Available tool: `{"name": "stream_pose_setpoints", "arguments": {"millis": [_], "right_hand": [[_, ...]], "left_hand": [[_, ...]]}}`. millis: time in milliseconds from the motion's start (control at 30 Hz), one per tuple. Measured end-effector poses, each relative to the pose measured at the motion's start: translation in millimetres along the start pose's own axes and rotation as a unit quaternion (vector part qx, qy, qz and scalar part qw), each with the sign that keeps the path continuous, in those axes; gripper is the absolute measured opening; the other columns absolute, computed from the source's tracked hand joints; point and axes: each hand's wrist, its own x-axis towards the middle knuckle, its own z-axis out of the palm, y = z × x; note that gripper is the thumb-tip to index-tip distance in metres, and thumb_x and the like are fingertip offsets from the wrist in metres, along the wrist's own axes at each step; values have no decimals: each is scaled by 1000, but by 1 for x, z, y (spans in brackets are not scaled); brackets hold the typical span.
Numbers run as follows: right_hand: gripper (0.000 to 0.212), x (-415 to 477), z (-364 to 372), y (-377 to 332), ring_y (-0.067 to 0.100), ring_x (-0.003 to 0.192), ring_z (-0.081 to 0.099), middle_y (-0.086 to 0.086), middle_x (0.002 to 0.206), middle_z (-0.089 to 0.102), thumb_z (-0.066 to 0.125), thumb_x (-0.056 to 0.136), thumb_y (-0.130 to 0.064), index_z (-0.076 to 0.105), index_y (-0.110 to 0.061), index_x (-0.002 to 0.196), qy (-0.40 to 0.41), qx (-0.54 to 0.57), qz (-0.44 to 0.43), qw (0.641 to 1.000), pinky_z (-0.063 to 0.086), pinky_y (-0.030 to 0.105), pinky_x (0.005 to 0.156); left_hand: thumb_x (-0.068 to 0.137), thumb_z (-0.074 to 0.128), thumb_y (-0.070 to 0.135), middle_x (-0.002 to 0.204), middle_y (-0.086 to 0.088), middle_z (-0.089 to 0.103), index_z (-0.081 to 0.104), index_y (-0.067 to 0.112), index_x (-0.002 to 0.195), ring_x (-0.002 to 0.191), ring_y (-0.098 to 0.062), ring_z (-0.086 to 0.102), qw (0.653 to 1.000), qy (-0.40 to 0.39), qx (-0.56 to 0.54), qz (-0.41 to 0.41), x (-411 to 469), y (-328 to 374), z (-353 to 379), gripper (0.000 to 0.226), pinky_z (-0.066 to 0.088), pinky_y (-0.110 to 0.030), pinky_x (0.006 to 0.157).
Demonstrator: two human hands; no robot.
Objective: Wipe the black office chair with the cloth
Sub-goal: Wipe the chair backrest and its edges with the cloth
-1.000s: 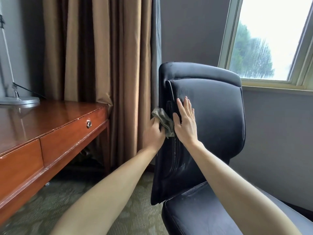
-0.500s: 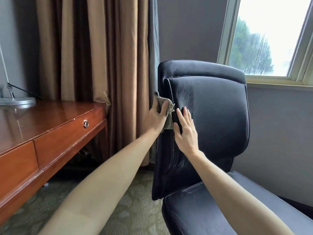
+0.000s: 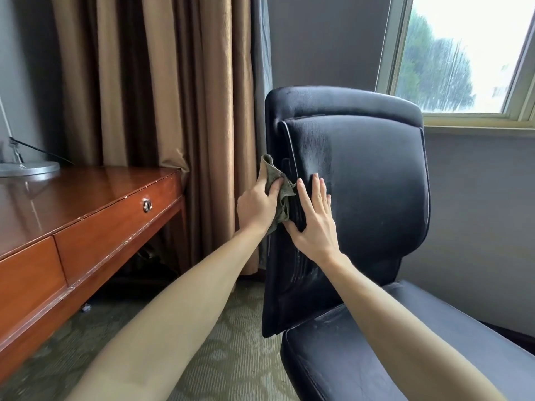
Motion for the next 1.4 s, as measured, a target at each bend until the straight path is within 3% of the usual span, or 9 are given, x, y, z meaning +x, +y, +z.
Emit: {"name": "stream_pose_setpoints", "arguments": {"millis": [133,300,400,500,600,733,967,1300,1400], "right_hand": [[103,-7,1,-5,32,147,-12,13,160,-7,71,76,-25,3,-20,154,-22,-30,-4,999,6,54,118],[107,-13,-6,-8,36,146,-14,16,160,-11,70,76,-25,-4,-23,153,-51,-46,17,997,8,59,116],[110,-23,-7,-10,35,146,-15,15,159,-14,71,79,-33,-11,-30,152,-75,-44,55,995,7,60,114],[108,-25,-10,-9,31,146,-17,12,160,-14,70,82,-35,-13,-31,150,-90,-44,64,993,9,59,117],[107,-23,-11,-9,29,146,-18,10,160,-15,70,82,-31,-12,-32,151,-90,-33,65,993,13,59,117],[103,-25,-5,-9,31,146,-17,11,160,-13,69,81,-21,-5,-27,153,-88,-20,65,994,14,58,117],[104,-28,-1,-9,34,147,-10,14,161,-7,70,79,-17,-2,-26,154,-73,-20,53,996,21,57,115],[98,-32,-2,-13,34,148,-6,14,161,-5,67,82,-15,1,-24,154,-65,-16,43,997,27,58,113],[99,-31,-4,-12,32,148,-6,13,161,-5,67,81,-13,2,-24,154,-67,-19,44,997,33,58,109]], "left_hand": [[100,45,46,85,-8,72,31,30,151,81,-28,68,1000,-15,4,0,-23,-16,1,55,47,-30,75],[100,45,46,91,-5,72,30,30,151,82,-23,68,998,-55,0,-11,-36,-24,-4,56,40,-19,67],[100,46,42,84,-4,71,34,33,150,76,-19,65,999,-27,-18,-8,-21,-8,-8,52,38,-18,64],[101,45,41,91,-11,72,43,30,146,89,-28,66,1000,14,-10,-7,4,17,-12,46,38,-24,69],[102,44,41,97,-13,72,32,33,150,97,-33,65,1000,-7,4,1,15,24,-12,51,43,-31,81],[102,45,37,92,-11,72,23,29,154,91,-31,66,1000,-17,-18,1,-4,7,2,57,34,-18,69],[102,44,40,97,-8,72,18,30,154,93,-29,66,998,-46,-43,-9,-21,-14,5,59,36,-15,75],[101,42,44,118,-5,69,25,36,153,109,-29,63,989,-118,-56,-68,-74,-60,18,55,46,-36,94],[103,40,41,107,-3,71,36,29,150,102,-26,65,989,-108,-71,-76,-69,-48,14,48,48,-31,86]]}}
